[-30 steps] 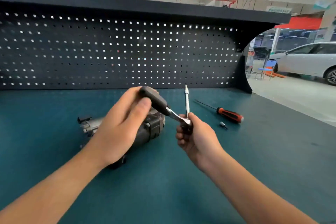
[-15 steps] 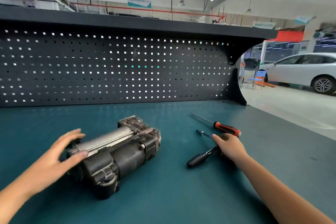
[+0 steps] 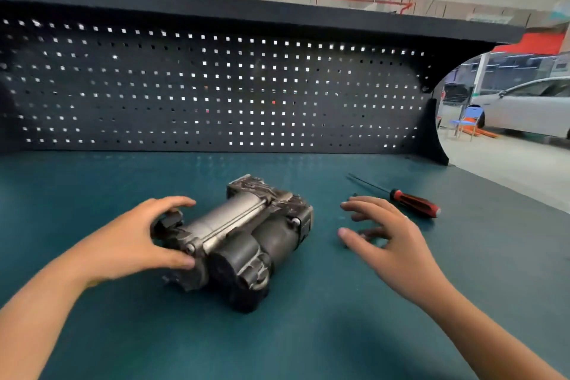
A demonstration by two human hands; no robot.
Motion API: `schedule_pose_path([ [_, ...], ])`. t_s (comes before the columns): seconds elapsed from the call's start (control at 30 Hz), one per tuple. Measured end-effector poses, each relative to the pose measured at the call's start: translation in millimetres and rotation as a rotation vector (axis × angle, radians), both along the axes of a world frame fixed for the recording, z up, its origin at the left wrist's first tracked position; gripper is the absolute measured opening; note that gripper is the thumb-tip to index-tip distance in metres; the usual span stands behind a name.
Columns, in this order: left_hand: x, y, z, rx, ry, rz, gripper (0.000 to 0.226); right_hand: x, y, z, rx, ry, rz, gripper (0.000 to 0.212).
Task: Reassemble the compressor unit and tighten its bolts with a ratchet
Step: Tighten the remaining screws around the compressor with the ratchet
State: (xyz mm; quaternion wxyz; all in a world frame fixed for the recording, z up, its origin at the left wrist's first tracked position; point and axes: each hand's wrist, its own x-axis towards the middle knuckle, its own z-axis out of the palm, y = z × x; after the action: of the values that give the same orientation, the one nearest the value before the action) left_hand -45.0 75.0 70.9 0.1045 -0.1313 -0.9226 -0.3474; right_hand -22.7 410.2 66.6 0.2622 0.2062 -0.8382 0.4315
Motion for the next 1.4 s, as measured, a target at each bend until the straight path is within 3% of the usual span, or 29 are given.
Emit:
schedule_pose_path([
  [0.1, 14.4, 26.6, -2.2, -0.027, 0.086, 0.100, 0.081, 10.0, -29.8, -2.8, 0.219, 0.046, 0.101, 0.041],
  [0.17, 22.9, 37.2, -2.6, 0.006, 0.091, 0.088, 0.089, 0.1, -42.7, 0.3, 0.219, 0.042, 0.097, 0.049],
  [0.27, 31.3, 46.0, -2.6, 0.055, 0.025, 0.024, 0.095, -32.9, -46.8, 8.9, 0.231, -0.069, -0.020, 0.047],
  [0.37, 30.6, 49.4, -5.4, 0.056, 0.072, 0.091, 0.088, -54.7, -44.0, 2.3, 0.299, -0.155, -0.054, 0.037],
  [0.53, 26.0, 44.5, -4.7, 0.114, 0.034, 0.090, 0.075, -59.5, -42.7, -13.3, 0.226, -0.101, -0.062, 0.033],
  [0.67, 28.3, 48.4, -3.9, 0.000, 0.077, 0.179, 0.064, -61.5, -41.0, -15.8, 0.130, -0.068, -0.017, 0.036],
  [0.87, 51.4, 70.6, 4.4, -0.232, 0.015, 0.108, 0.086, -86.2, -43.8, -11.9, -0.300, -0.382, -0.014, 0.062],
  [0.93, 54.7, 68.6, 12.8, -0.233, -0.055, 0.007, 0.088, -89.7, -44.9, -13.0, -0.295, -0.419, -0.103, 0.061],
  [1.03, 25.5, 60.4, 28.8, -0.141, 0.001, -0.056, 0.073, -70.0, -44.2, -6.5, -0.238, -0.229, -0.150, 0.045],
  [1.1, -16.8, 57.7, 30.0, -0.102, 0.167, -0.011, 0.058, -34.5, -60.6, -3.2, -0.156, 0.128, -0.031, 0.037],
  [1.2, -69.8, 53.1, 17.9, -0.219, 0.185, 0.061, 0.039, 3.6, -101.7, -15.6, 0.365, 0.597, 0.151, 0.050],
  [1.3, -90.4, 39.7, -2.5, -0.239, 0.099, 0.107, 0.035, 4.6, -117.1, -28.5, 0.800, 0.734, 0.011, 0.055],
  [1.4, -94.3, 36.3, -8.1, -0.285, 0.153, 0.159, 0.034, -4.5, -117.1, -25.8, 0.685, 0.808, 0.077, 0.028],
])
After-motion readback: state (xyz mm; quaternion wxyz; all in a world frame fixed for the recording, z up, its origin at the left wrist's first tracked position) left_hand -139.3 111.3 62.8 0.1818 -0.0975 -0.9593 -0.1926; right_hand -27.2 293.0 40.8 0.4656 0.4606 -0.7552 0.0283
